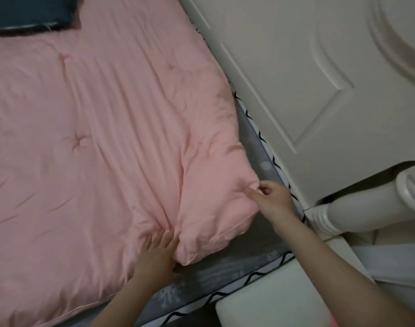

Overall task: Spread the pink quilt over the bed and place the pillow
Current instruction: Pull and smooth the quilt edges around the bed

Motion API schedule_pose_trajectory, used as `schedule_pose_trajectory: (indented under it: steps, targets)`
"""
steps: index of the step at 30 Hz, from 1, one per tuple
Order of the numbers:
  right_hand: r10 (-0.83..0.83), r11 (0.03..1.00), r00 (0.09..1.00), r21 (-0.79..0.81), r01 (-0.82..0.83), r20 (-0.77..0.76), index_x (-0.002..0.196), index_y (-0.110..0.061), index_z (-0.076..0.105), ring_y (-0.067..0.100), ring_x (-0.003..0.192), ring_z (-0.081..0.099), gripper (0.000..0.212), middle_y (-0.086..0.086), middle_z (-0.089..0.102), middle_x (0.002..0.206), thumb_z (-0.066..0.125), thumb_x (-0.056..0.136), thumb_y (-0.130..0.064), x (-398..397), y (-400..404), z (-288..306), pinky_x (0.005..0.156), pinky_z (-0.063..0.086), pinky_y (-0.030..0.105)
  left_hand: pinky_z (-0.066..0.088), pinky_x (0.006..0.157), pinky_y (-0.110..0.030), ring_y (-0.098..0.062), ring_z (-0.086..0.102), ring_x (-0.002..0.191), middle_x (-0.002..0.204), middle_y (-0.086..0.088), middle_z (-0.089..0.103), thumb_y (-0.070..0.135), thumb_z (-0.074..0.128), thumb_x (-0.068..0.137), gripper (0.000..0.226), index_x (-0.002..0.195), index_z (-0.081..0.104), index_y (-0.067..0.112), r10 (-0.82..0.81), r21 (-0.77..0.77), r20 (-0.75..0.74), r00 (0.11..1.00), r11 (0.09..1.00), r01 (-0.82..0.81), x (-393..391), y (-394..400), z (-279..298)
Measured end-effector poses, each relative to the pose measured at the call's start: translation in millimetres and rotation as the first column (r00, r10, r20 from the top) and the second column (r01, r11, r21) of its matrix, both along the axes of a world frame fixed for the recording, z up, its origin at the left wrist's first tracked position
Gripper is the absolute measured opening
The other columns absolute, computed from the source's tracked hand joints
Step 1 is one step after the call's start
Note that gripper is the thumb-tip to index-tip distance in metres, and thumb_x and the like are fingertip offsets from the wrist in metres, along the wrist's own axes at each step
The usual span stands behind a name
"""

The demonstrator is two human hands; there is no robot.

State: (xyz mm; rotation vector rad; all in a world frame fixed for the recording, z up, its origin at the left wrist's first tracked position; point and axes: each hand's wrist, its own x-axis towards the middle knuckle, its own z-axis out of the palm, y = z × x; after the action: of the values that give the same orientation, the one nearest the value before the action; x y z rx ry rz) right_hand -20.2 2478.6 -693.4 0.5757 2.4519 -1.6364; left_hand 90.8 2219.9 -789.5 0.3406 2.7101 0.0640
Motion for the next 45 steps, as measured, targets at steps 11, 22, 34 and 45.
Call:
schedule_pose_trajectory:
  steps: [11,22,34,45]
  targets:
    - [0.729,0.626,0.646,0.600,-0.497,-0.226,0.104,-0.018,0.066,0.019,0.092,0.062,0.033,-0.002,0.069,0.097,0.040,0.088,-0.030,15.2,-20.3,5.9,0.092,0.044,0.042,0.027,0.107,-0.019,-0.017,0.054,0.112,0.121,0.005,0.061,0.062,0.046,0.051,0.086,0.123,0.051,0.014,0.127,0.245,0.151,0.980,0.956,-0.162,-10.1,-13.1,-5.7]
    - [0.185,0.615,0.955,0.731,-0.295,0.230,0.147,-0.026,0.013,0.032,0.142,0.014,0.102,0.007,0.007,0.157,0.061,0.068,-0.069,-34.4,33.6,-39.8,0.113,0.019,0.049,0.040,0.093,-0.026,-0.017,0.053,0.113,0.124,-0.002,0.063,0.063,0.067,0.035,0.104,0.126,0.047,0.019,0.027,0.269,0.120,0.992,0.961,-0.059,-10.1,-15.4,-34.1]
    - [0.545,0.089,0.635,0.715,-0.693,0.548,0.135,-0.019,0.036,0.030,0.130,0.034,0.056,0.008,0.036,0.141,0.057,0.084,-0.024,-24.2,-1.1,-76.9,0.106,0.030,0.045,0.056,0.066,-0.032,-0.021,0.070,0.089,0.109,-0.004,0.070,0.027,0.055,0.061,0.051,0.109,0.068,0.013,0.038,0.178,-0.199,0.979,0.984,-0.002,-18.6,-12.0,-43.2]
    - [0.596,0.173,0.673,0.749,-0.640,0.438,0.117,-0.009,0.055,0.031,0.108,0.057,0.030,0.012,0.056,0.121,0.050,0.087,-0.010,-5.2,27.9,-16.9,0.087,0.045,0.035,0.050,0.046,-0.023,-0.021,0.067,0.055,0.070,-0.004,0.072,0.010,0.091,0.011,0.069,0.078,0.074,0.010,-0.063,0.054,-0.438,0.897,0.994,0.096,0.6,27.6,44.2]
